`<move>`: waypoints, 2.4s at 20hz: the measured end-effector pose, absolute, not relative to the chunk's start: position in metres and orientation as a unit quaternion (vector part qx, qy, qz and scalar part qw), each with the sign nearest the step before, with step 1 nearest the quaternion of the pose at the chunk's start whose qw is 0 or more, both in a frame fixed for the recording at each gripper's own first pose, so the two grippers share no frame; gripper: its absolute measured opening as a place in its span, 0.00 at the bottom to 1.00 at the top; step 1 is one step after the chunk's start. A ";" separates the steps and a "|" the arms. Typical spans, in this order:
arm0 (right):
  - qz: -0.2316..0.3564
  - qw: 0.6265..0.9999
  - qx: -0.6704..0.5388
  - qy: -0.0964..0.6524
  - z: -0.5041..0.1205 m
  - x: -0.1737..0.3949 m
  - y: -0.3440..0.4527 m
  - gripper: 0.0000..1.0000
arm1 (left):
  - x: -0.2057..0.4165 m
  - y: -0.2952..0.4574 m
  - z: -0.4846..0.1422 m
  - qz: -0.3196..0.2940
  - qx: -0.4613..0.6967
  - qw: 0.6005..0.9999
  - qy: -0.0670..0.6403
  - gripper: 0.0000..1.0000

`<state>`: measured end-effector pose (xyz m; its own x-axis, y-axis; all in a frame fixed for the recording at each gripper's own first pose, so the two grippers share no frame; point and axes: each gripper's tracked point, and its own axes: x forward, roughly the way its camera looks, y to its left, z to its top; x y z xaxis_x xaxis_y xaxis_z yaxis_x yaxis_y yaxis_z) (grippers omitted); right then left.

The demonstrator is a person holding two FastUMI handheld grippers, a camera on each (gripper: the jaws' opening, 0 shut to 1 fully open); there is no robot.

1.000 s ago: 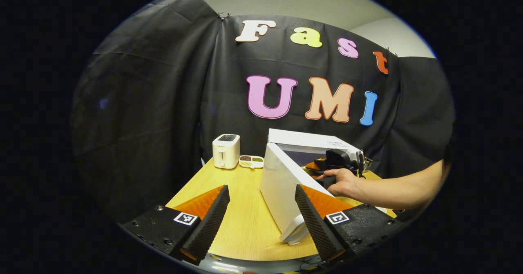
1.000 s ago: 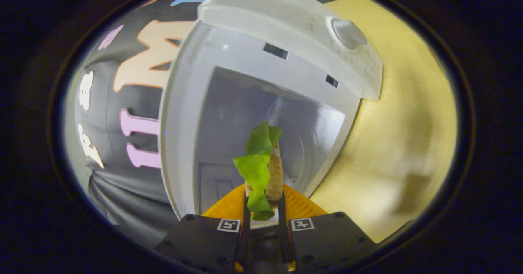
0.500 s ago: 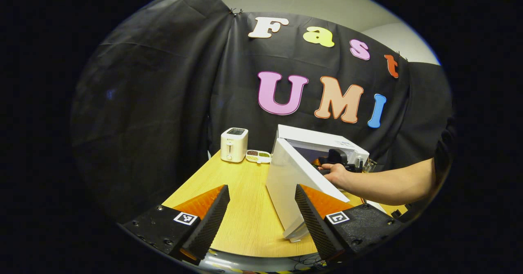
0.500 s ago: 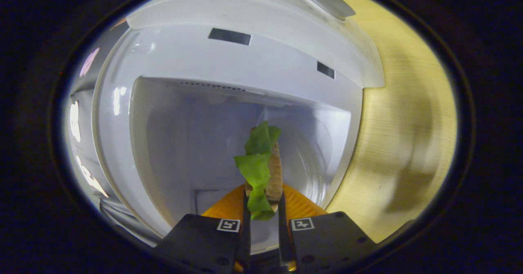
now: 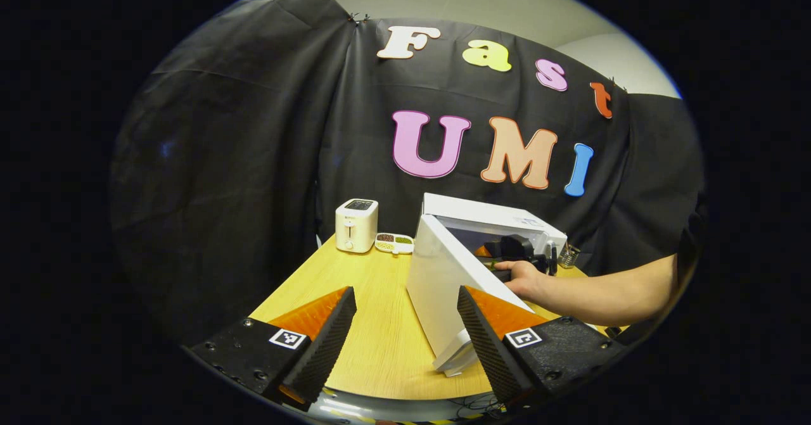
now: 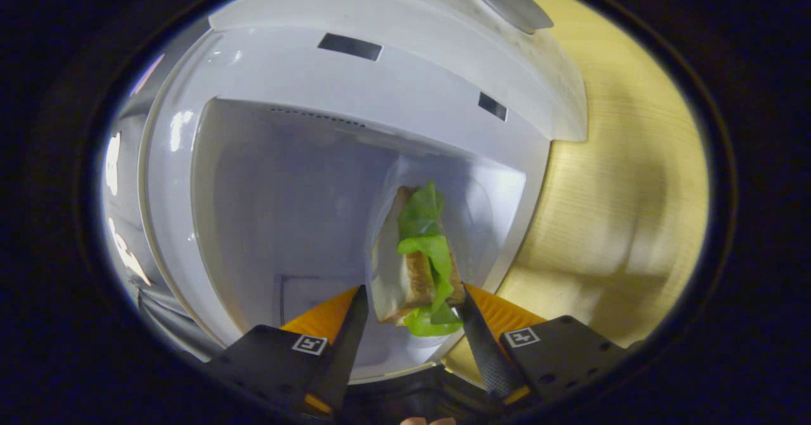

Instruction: Open the microwave oven with the left hand, put the food in, and close the microwave oven.

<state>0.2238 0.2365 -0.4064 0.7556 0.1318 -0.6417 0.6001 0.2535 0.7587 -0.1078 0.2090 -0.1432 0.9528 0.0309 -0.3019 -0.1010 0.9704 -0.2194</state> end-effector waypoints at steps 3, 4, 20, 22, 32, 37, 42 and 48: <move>-0.165 0.739 0.561 0.334 -0.411 0.211 0.232 0.94 | -0.107 0.205 -0.141 0.027 -0.115 0.982 0.149 0.98; -0.153 0.745 0.552 0.340 -0.409 0.206 0.233 0.95 | -0.108 0.204 -0.141 0.026 -0.114 0.982 0.148 0.98; -0.023 0.878 0.357 0.317 -0.347 0.111 0.180 0.95 | -0.115 0.203 -0.151 0.043 -0.099 0.983 0.151 0.98; -0.009 0.882 0.350 0.316 -0.330 0.092 0.173 0.95 | -0.113 0.207 -0.158 0.051 -0.081 0.983 0.159 0.98; 0.075 0.926 0.270 0.253 -0.233 0.045 0.138 0.83 | -0.111 0.211 -0.204 0.112 -0.035 0.963 0.241 0.01; 0.114 0.956 0.172 0.207 -0.196 0.042 0.120 0.83 | -0.102 0.200 -0.213 0.128 -0.036 0.960 0.248 0.01; 0.125 0.978 0.087 0.144 -0.153 0.048 0.094 0.83 | -0.092 0.186 -0.217 0.133 -0.037 0.956 0.257 0.01; 0.113 0.988 0.039 0.102 -0.134 0.046 0.057 0.84 | -0.075 0.154 -0.220 0.115 -0.013 0.958 0.264 0.01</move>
<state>0.0461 0.0571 -0.1336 0.9538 0.2304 -0.1926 -0.2146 0.9716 0.0996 -0.0750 0.1543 -0.2203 0.8344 0.2127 -0.5084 -0.2266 0.9734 0.0353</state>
